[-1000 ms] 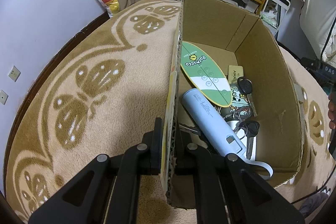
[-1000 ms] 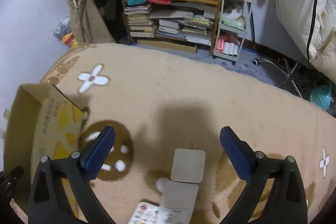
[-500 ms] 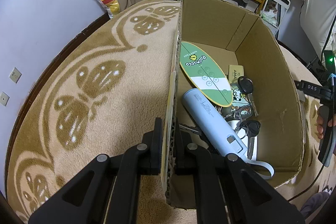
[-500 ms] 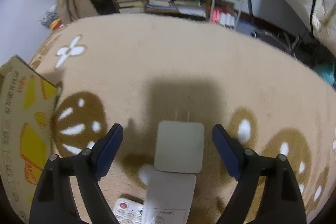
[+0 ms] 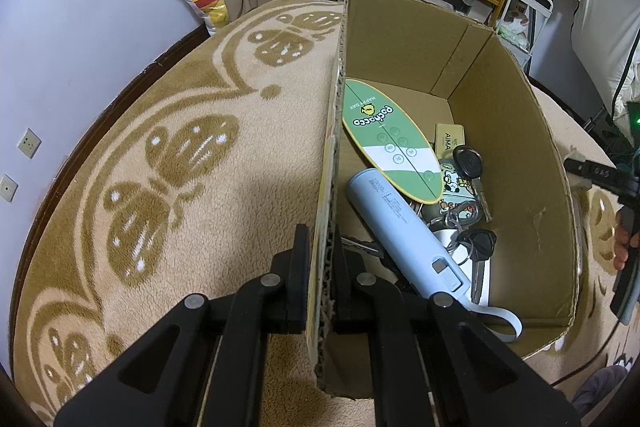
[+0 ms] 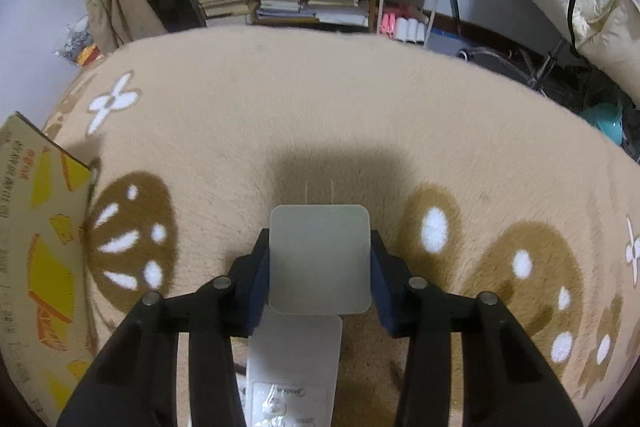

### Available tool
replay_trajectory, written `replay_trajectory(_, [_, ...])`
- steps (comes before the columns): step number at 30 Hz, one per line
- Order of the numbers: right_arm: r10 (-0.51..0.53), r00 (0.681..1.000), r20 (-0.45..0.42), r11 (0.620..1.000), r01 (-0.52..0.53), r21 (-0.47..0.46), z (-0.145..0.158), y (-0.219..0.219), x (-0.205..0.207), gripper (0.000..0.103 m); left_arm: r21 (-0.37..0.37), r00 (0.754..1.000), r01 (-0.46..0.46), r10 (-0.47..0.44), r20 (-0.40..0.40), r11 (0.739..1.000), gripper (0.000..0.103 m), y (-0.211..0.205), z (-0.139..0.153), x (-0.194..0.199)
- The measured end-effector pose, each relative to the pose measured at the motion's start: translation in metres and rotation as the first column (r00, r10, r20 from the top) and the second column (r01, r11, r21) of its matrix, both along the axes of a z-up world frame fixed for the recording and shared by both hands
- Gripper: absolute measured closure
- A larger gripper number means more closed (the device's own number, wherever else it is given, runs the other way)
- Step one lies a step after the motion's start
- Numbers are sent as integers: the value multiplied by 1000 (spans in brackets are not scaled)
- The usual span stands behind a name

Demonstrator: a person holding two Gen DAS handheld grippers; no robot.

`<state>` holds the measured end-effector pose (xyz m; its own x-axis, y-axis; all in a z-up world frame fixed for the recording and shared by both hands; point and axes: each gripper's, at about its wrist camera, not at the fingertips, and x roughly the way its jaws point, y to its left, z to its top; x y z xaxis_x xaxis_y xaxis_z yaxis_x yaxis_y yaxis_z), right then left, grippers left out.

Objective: Organize rigid objects
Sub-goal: 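Grasp the white square charger with the right tool, then carry the white charger into the box and release it with the right tool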

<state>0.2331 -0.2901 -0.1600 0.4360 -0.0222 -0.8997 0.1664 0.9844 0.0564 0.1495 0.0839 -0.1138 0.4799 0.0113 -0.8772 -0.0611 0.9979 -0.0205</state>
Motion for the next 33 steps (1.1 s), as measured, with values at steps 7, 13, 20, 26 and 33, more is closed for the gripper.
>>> replay_trajectory(7, [40, 994, 105, 998, -45, 50, 42, 17, -3, 55, -9, 1000, -4, 4, -1, 1000, 96, 0, 0, 0])
replay_trajectory(13, [75, 980, 183, 989, -97, 111, 72, 45, -7, 55, -6, 1000, -3, 3, -1, 1000, 96, 0, 0, 0])
replay_trajectory(20, [206, 945, 253, 963, -242, 119, 105, 102, -18, 55, -12, 1000, -5, 5, -2, 1000, 96, 1, 0, -1])
replay_trajectory(26, [310, 904, 294, 928, -355, 113, 124, 145, -28, 55, -12, 1000, -5, 5, -2, 1000, 96, 1, 0, -1])
replay_trajectory(33, [411, 864, 291, 894, -445, 57, 121, 180, -44, 55, -13, 1000, -6, 6, -2, 1000, 96, 1, 0, 0])
